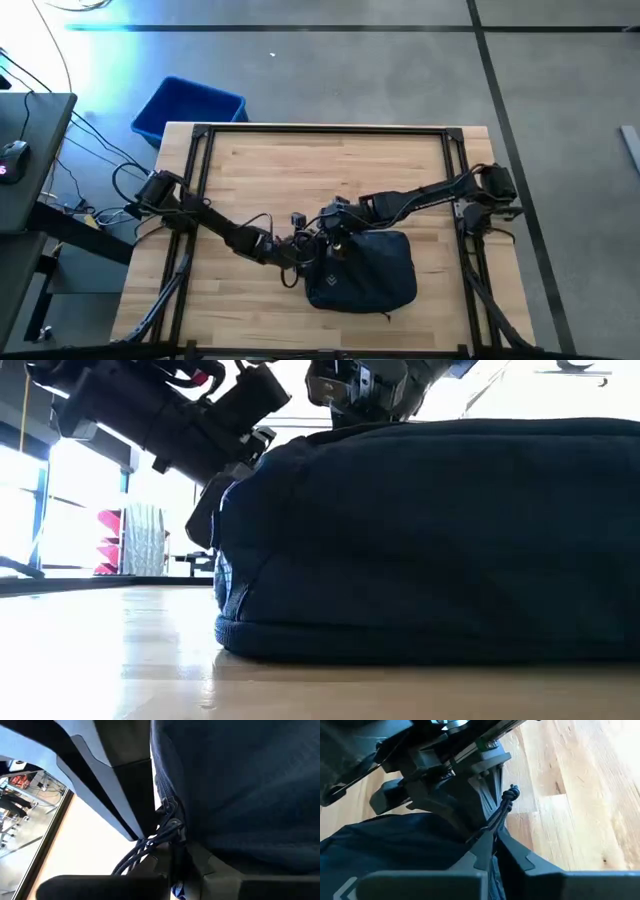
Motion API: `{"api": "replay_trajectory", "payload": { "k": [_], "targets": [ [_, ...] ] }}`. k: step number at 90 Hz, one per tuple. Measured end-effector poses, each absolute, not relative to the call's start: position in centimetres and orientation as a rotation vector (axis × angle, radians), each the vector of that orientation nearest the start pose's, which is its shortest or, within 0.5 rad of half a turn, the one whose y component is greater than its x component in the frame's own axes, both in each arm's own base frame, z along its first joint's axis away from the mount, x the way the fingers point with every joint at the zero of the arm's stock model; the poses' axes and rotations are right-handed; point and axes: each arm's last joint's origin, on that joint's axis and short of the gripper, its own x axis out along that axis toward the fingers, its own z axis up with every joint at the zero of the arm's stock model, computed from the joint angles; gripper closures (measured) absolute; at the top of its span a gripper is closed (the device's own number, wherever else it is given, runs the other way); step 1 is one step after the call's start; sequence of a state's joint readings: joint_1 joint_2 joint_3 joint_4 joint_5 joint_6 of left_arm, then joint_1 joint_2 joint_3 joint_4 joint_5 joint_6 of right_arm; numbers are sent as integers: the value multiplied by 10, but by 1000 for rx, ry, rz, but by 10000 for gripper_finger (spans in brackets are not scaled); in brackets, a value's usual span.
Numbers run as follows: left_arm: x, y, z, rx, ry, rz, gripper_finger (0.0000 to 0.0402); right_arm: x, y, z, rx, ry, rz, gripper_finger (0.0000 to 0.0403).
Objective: Unpack backpack
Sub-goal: Open the backpack
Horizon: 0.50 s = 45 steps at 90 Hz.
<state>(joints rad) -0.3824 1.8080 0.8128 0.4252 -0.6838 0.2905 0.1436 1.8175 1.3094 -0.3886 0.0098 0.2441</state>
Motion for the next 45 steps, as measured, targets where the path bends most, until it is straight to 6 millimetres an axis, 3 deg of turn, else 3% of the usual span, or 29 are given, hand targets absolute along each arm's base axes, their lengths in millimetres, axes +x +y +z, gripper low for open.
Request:
{"api": "replay_trajectory", "payload": {
  "k": [33, 45],
  "targets": [
    [324, -111, 139, 571, 535, 215, 401, 379, 57, 215, 168, 963, 47, 403],
    [324, -111, 139, 570, 534, 220, 401, 374, 58, 231, 196, 923, 95, 403]
  ]
}}
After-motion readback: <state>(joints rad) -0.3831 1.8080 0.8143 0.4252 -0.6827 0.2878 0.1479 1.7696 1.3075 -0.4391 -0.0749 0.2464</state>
